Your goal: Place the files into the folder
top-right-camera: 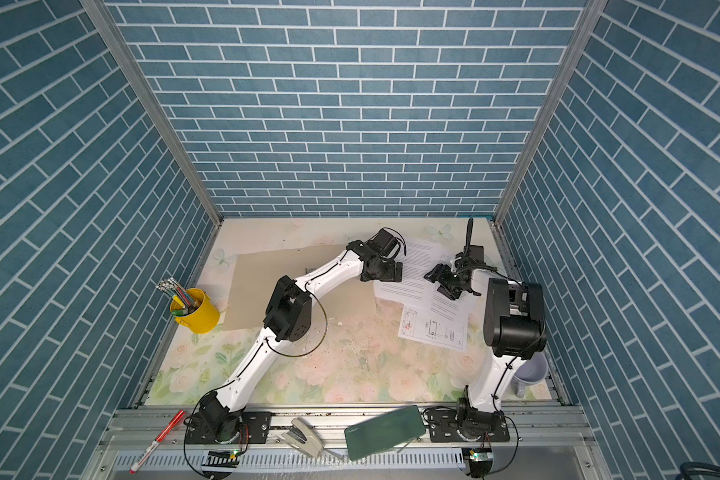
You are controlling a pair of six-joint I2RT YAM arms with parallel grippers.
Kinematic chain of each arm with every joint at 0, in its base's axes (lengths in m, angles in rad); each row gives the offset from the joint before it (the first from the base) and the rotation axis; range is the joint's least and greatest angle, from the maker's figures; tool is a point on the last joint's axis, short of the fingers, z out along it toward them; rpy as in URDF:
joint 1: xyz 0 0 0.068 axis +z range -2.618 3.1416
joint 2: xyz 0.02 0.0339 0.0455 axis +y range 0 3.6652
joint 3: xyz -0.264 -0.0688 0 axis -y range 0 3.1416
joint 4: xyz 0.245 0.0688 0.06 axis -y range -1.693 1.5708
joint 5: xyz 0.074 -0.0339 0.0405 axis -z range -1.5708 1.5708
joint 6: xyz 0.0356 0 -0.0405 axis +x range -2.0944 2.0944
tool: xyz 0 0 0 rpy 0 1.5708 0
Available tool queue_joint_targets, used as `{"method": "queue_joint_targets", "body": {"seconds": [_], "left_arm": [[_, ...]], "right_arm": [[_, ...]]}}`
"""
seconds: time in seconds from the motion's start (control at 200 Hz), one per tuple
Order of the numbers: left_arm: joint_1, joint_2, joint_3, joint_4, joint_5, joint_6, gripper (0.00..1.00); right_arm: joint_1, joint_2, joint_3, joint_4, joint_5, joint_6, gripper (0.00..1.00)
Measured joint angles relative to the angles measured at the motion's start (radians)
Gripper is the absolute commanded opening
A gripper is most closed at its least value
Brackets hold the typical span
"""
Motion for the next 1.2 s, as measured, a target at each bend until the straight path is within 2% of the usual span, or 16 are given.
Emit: {"method": "queue_joint_targets", "body": {"seconds": [0.53, 1.2], "left_arm": [[0.0, 0.001, -0.002, 0.018, 0.08, -0.037, 0.98], [0.001, -0.031, -0.116, 0.237, 0.209, -0.109, 0.97]], "right_arm": [[-0.001, 0.013, 0.011, -0.023, -0.051, -0.015, 0.71], [-0.001, 0.013, 0.011, -0.008, -0.131, 0.013, 0.71]]}}
